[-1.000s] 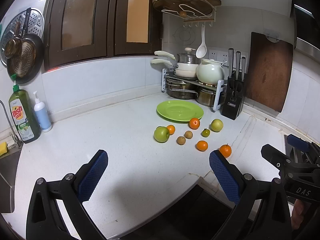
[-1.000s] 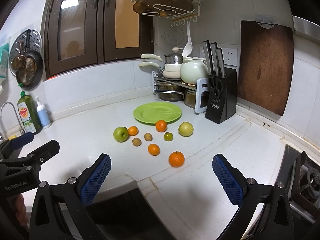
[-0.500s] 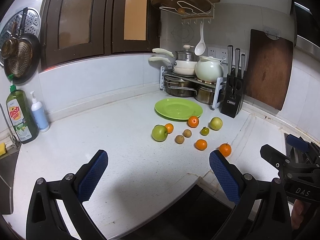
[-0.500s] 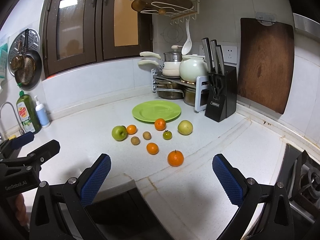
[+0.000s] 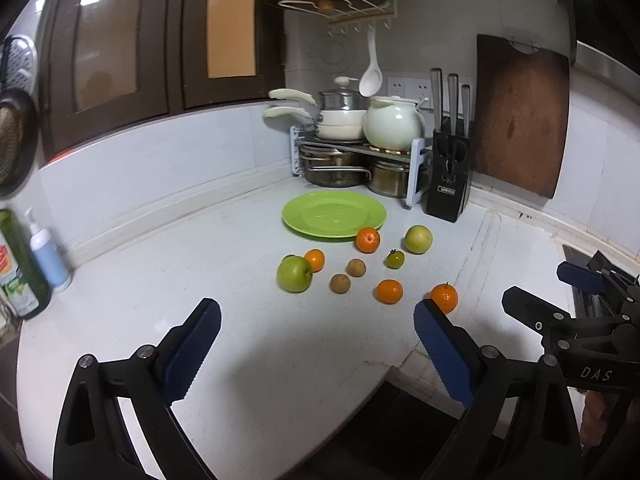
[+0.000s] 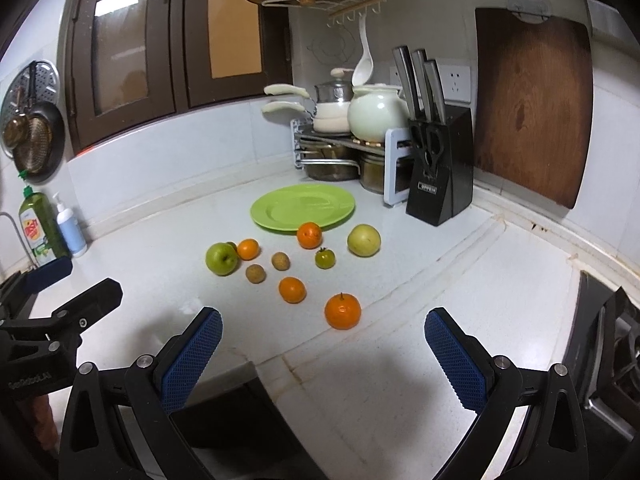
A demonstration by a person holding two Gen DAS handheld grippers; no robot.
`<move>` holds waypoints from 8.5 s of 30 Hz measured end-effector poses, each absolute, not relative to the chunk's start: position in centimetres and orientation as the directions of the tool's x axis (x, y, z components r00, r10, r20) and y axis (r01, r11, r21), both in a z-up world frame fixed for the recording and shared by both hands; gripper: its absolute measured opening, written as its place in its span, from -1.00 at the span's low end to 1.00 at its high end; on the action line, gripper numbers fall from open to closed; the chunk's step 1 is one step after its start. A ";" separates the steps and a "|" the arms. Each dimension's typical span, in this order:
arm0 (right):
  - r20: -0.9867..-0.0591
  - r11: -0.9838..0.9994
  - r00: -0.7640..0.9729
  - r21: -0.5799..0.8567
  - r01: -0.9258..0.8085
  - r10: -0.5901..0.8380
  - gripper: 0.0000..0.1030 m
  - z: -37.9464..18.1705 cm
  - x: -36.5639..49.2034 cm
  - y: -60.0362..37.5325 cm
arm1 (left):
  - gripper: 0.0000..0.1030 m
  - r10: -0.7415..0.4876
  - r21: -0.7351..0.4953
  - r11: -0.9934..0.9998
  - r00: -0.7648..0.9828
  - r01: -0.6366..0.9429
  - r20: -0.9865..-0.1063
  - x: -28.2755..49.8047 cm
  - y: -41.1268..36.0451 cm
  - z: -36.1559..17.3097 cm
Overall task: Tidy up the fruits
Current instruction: 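Move left tool toward an orange while right tool approaches a tangerine, then close left tool on the orange while right tool closes on the tangerine, then lift both held fruits and carry them over the green plate, then lower the orange onto the plate and open left tool while right releases tangerine, then raise both open tools away from the green plate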
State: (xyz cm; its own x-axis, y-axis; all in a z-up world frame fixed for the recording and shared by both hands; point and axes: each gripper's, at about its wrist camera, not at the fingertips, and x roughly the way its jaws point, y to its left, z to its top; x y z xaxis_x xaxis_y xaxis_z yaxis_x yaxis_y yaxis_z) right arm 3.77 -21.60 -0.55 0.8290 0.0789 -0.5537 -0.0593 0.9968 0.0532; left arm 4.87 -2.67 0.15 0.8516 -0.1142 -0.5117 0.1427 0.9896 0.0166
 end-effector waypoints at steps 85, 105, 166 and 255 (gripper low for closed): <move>-0.783 0.987 0.601 0.116 -0.110 0.160 -0.18 -8.4 17.6 -22.2 | -0.29 -0.428 -0.095 0.823 0.502 0.560 -0.752 21.7 -8.3 -8.8; -0.663 0.974 0.715 0.107 -0.202 0.221 -0.18 -2.9 19.2 -19.8 | -0.29 -0.387 -0.050 0.881 0.658 0.470 -0.646 21.6 -4.5 -2.2; -0.834 0.958 0.526 0.008 -0.286 0.164 -0.18 -7.2 42.7 -17.2 | -0.30 -0.290 -0.094 0.911 0.461 0.402 -0.839 44.9 -3.4 -8.0; -0.581 0.949 0.792 -0.103 -0.298 0.186 0.40 1.1 20.7 -12.7 | 0.76 -0.236 0.083 0.939 0.802 0.333 -0.548 20.9 4.4 1.5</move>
